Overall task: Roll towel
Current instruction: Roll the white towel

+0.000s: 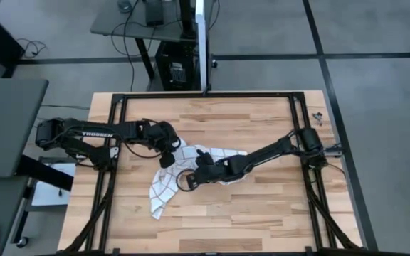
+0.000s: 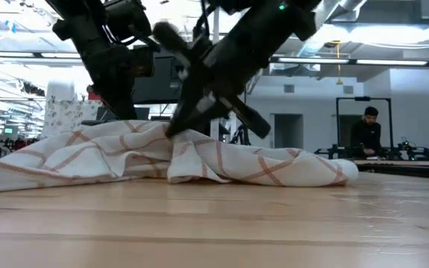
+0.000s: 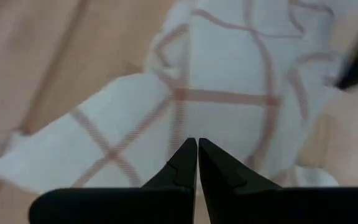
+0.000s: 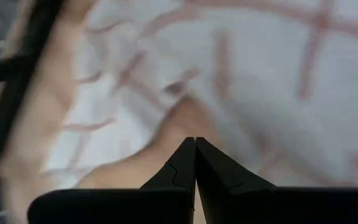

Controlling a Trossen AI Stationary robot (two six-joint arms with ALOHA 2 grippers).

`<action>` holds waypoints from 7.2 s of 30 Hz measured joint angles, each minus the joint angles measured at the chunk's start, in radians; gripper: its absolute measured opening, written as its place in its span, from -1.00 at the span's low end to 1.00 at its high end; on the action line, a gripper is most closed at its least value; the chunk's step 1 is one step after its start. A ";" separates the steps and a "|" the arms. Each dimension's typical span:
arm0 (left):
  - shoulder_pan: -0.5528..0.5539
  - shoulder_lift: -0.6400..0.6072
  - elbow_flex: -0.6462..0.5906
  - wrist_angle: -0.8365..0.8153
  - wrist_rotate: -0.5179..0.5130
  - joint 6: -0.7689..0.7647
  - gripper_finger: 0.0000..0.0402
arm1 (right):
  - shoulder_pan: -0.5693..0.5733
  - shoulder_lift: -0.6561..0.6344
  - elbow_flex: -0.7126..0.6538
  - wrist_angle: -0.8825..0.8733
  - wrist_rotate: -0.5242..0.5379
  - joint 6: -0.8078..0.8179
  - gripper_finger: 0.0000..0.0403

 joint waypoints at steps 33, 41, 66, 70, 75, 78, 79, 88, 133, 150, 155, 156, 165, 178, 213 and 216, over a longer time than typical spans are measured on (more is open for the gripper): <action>-0.015 0.265 -0.008 0.284 0.109 0.151 -1.00 | 0.013 0.106 0.108 -0.214 0.015 0.088 -1.00; 0.003 0.294 -0.007 0.282 0.109 0.190 -1.00 | 0.005 0.106 0.108 -0.283 0.066 0.086 -1.00; 0.400 0.289 -0.141 0.323 0.127 0.240 -1.00 | 0.232 0.102 0.104 -0.442 -0.279 0.138 -1.00; 0.436 0.279 -0.143 0.319 0.124 0.179 -1.00 | 0.260 0.058 0.098 -0.573 -0.288 0.148 -1.00; 0.443 0.174 -0.093 0.238 0.081 0.141 -1.00 | 0.243 -0.076 0.098 -0.734 -0.253 0.117 -1.00; 0.435 0.060 -0.030 0.214 0.091 0.136 -1.00 | 0.226 -0.176 0.099 -0.785 -0.188 0.056 -1.00; 0.428 0.026 -0.015 0.190 0.093 0.135 -1.00 | 0.223 -0.211 0.099 -0.786 -0.166 0.023 -1.00; 0.258 -0.200 0.027 0.149 0.107 0.020 -1.00 | 0.134 -0.432 0.102 -0.753 -0.081 -0.303 -1.00; -0.318 0.079 -0.094 0.167 -0.156 -0.761 -1.00 | -0.231 -0.690 -0.530 -0.585 -0.092 -0.708 -1.00; -0.319 -0.019 -0.091 0.216 -0.106 -0.755 -1.00 | -0.310 -0.744 -0.528 -0.632 -0.170 -0.647 -0.73; -0.318 -0.016 -0.091 0.219 -0.124 -0.746 -1.00 | -0.282 -0.814 -0.647 -0.527 -0.174 -0.458 -0.33; -0.317 -0.015 -0.091 0.220 -0.124 -0.742 -1.00 | -0.277 -0.820 -0.686 -0.486 -0.183 -0.401 -0.24; -0.319 -0.014 -0.091 0.219 -0.126 -0.728 -1.00 | -0.209 -0.828 -0.973 -0.089 -0.279 -0.040 0.25; -0.321 -0.015 -0.090 0.222 -0.126 -0.694 -1.00 | -0.218 -0.687 -1.049 0.463 -0.278 -0.097 0.13; -0.365 0.069 -0.010 0.683 -0.076 -0.635 -0.90 | -0.517 -0.958 -0.862 0.470 -0.356 -0.438 -1.00; -0.390 0.133 0.045 0.665 -0.067 -0.553 -0.73 | -0.517 -0.977 -0.862 0.451 -0.376 -0.452 -1.00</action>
